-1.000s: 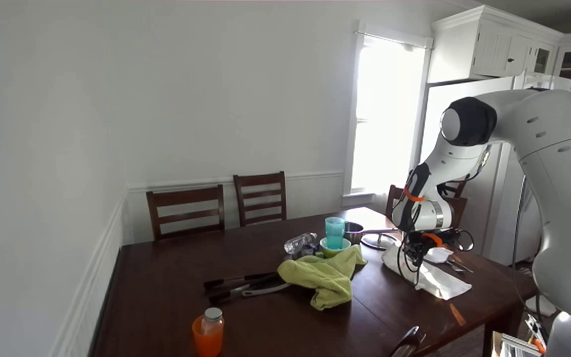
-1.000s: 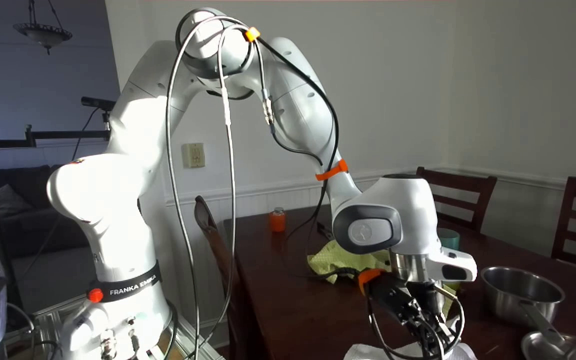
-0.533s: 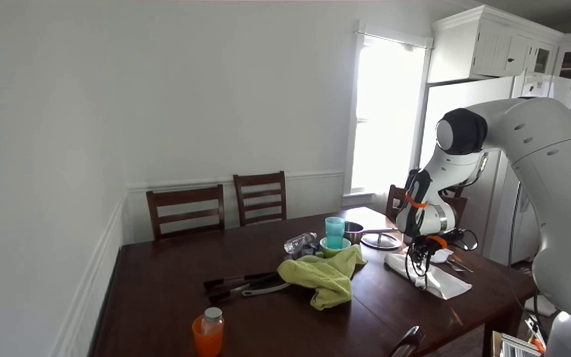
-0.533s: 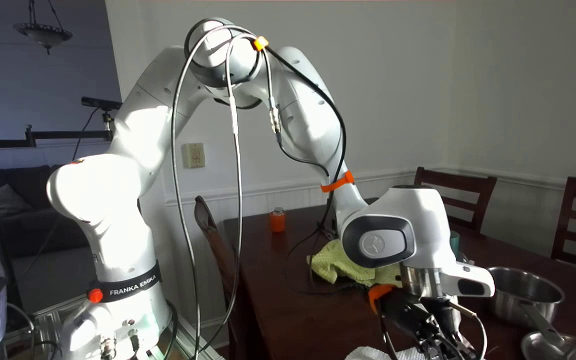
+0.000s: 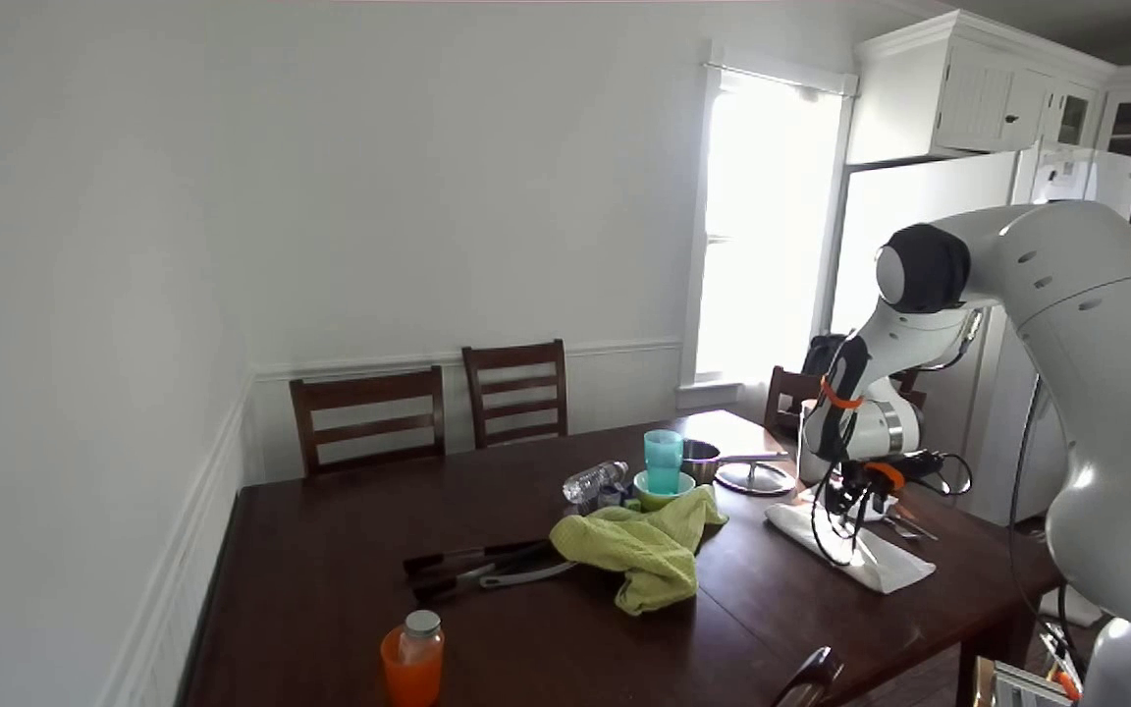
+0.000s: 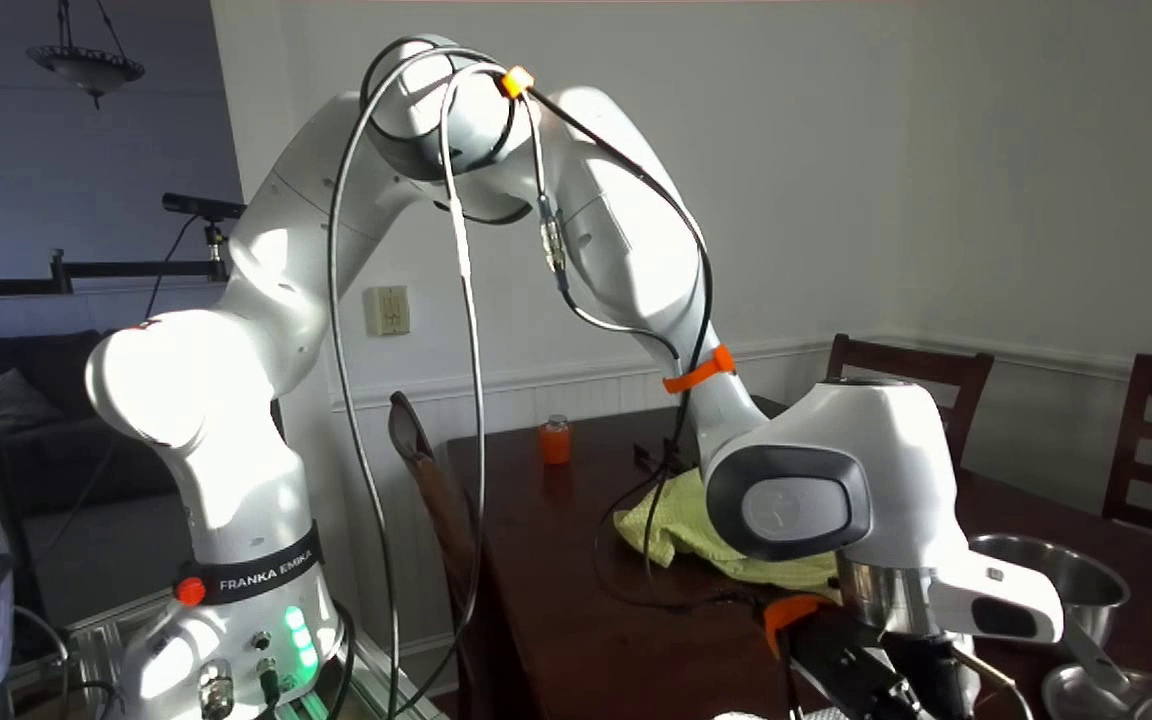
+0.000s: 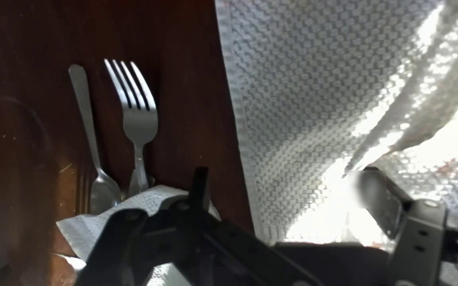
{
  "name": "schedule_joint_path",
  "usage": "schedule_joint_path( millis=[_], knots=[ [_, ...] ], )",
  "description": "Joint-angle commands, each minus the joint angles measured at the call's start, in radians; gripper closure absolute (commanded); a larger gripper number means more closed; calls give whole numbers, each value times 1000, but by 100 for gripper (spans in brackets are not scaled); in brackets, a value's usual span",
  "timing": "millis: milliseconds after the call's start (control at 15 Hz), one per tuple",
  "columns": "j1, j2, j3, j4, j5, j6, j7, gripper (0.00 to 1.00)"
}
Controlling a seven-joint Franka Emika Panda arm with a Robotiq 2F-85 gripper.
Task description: Put the spoon on the paper towel and fold it
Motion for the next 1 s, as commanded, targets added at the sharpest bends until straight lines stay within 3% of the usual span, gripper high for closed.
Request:
schedule_joint_path(
  millis=[0,933],
  knots=[
    [-146,-4,142,64,102,-126,-10,0],
    [-227,94,143,215,66,-234,-46,0]
  ],
)
